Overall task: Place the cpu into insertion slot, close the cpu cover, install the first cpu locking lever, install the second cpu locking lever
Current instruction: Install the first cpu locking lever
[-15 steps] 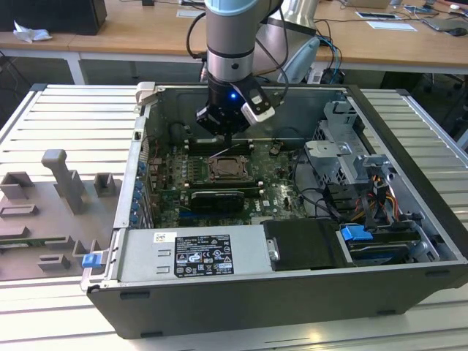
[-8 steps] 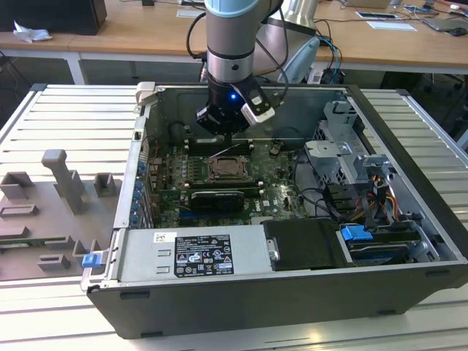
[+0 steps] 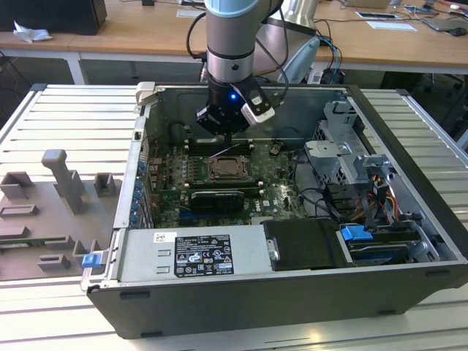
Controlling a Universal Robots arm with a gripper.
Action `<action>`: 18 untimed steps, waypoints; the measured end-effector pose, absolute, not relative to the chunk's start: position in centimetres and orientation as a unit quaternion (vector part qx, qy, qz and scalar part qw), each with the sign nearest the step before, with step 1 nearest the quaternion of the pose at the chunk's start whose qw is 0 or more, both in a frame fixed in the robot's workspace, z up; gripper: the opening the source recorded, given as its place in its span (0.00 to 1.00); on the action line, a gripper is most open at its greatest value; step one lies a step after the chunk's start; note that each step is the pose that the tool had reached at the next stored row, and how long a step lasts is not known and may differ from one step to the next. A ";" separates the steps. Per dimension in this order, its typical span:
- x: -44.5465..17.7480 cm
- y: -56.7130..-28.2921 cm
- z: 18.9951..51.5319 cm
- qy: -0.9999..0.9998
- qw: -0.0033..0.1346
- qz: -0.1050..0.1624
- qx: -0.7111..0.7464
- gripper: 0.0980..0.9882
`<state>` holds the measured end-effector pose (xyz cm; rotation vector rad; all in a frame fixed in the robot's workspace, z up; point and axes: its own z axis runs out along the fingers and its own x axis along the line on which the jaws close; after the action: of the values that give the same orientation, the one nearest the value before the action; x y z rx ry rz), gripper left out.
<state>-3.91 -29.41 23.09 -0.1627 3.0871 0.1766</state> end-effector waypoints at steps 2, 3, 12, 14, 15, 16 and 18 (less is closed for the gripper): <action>-3.8 -29.3 23.0 0.997 0.023 0.057 -0.053 0.01; -3.6 -29.2 22.9 0.997 0.023 0.057 -0.053 0.01; -3.2 -28.8 22.7 0.997 0.023 0.056 -0.053 0.01; -3.2 -28.8 22.6 0.997 0.023 0.056 -0.053 0.01; -3.1 -28.8 22.5 0.997 0.023 0.056 -0.053 0.01; -3.1 -28.8 22.5 0.997 0.023 0.056 -0.053 0.01; -3.0 -28.8 22.2 0.997 0.023 0.056 -0.052 0.01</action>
<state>-3.00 -28.84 22.24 -0.1615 3.0858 0.1744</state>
